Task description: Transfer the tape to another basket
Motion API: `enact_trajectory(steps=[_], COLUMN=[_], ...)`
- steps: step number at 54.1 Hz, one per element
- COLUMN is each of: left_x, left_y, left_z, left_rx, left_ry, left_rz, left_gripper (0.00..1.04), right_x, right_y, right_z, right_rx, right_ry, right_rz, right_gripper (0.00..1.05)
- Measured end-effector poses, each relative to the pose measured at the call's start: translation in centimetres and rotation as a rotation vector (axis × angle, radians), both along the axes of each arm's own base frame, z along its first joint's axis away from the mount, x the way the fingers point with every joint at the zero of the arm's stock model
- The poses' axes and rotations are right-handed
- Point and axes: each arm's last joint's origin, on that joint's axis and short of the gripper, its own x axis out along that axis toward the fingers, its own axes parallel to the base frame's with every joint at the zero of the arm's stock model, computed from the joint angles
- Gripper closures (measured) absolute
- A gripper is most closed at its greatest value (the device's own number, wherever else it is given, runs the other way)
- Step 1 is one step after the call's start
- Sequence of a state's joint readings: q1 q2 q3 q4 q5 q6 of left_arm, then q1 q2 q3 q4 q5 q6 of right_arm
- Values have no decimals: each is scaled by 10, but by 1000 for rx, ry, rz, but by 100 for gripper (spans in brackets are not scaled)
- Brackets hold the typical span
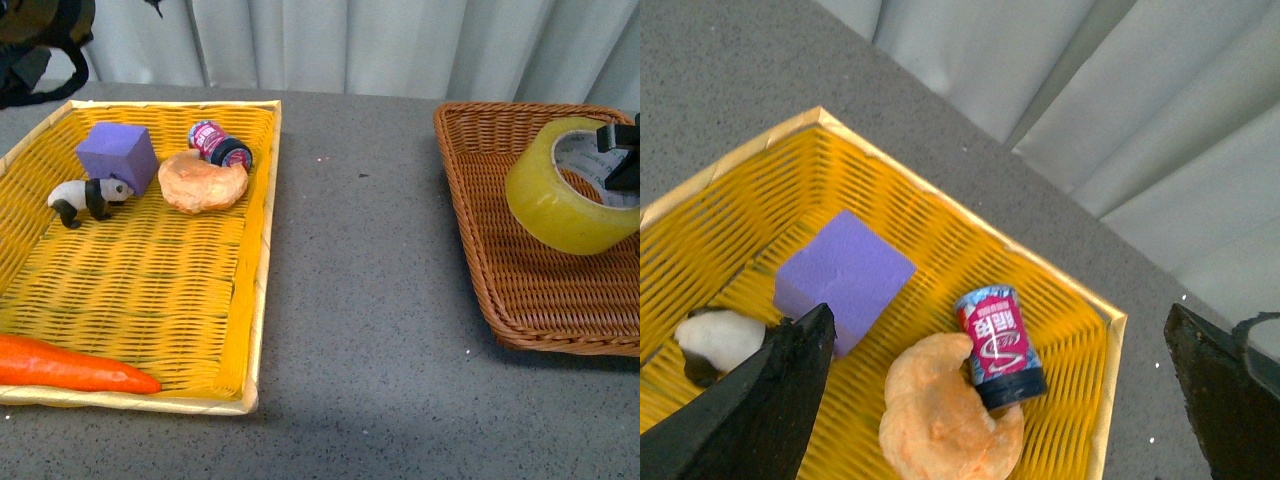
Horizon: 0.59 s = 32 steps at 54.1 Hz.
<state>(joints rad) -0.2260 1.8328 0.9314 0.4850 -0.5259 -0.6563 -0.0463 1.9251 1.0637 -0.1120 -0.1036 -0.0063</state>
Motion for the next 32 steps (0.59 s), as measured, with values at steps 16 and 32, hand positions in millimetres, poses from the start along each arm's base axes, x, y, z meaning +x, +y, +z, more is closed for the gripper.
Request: enact_trajectory(steps=[16,32], left_x=[-7,-14], left_y=[-5,-9], left_z=[-6,14], left_rx=[-9,27], left_ry=[14,-31], left_rz=[3,25], left_gripper=[7,7], right_x=[2,-11], right_y=[4,1], right_z=[-11,5], right_rx=[-48,-113], right_ry=[-12,-103], right_rz=[0,-32], right_gripper=[63,11])
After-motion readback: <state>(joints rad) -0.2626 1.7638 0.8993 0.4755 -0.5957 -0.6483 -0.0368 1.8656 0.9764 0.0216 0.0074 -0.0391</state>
